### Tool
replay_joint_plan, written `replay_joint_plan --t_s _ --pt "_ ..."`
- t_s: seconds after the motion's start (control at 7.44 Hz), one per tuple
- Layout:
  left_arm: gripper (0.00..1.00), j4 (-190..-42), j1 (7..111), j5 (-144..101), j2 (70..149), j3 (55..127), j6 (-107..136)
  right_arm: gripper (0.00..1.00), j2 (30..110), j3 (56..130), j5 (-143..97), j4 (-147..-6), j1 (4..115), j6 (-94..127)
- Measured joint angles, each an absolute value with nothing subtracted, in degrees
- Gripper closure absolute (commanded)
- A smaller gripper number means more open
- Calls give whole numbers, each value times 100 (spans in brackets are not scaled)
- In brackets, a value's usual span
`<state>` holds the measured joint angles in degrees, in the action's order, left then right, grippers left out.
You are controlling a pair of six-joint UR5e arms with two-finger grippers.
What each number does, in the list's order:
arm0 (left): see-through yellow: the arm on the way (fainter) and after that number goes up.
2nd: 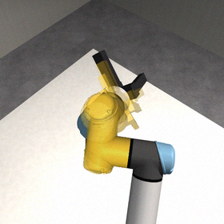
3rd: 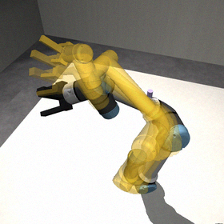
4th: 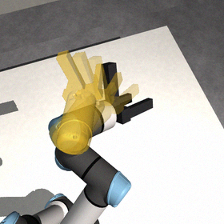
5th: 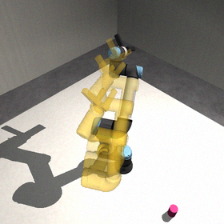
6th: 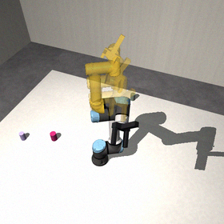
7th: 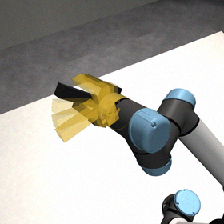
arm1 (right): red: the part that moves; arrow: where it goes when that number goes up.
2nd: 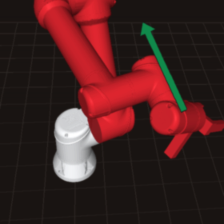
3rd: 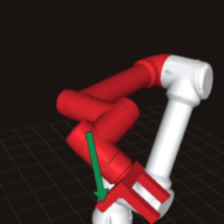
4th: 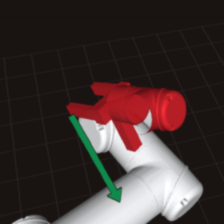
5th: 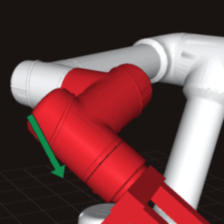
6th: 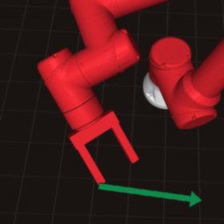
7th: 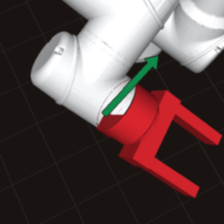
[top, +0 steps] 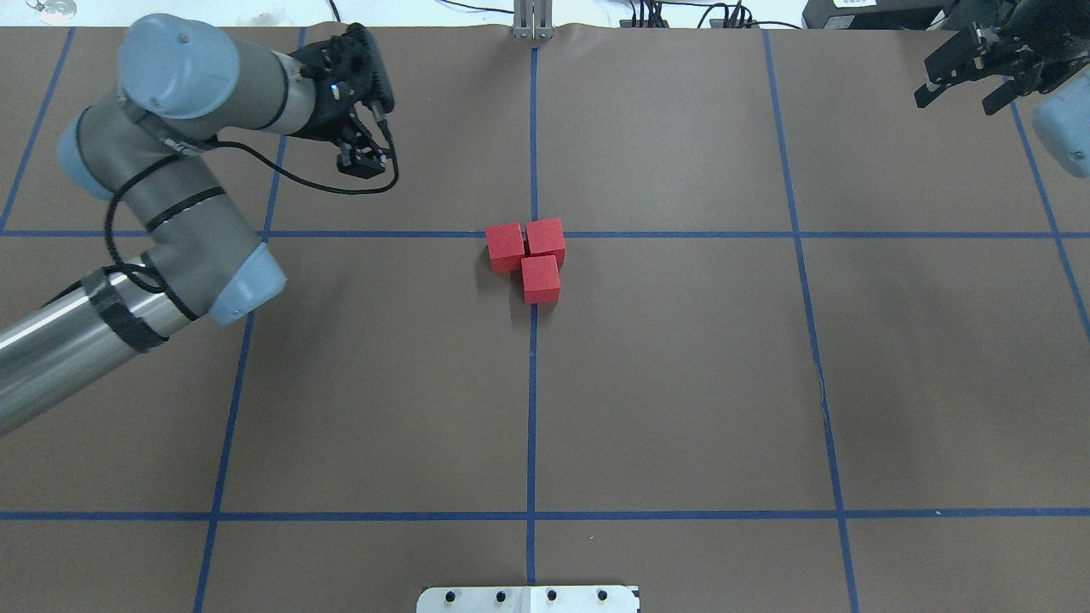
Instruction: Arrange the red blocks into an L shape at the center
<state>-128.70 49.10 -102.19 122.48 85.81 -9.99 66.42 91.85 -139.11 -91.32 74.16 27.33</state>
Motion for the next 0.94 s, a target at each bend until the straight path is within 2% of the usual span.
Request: replay_joint_plan --t_s 0.4,0.54,0.94 --pt "0 -12974 5719 -10359 11032 9113 -346 1 6689 9235 -13917 -9134 7505 2730" --pt "5 -12941 6016 -11002 10816 9028 92 1 6730 9253 -13924 -9138 7558 2716" --pt "1 -12697 6850 -12211 10237 8707 1431 1 6946 9371 -14024 -9137 7833 2654"
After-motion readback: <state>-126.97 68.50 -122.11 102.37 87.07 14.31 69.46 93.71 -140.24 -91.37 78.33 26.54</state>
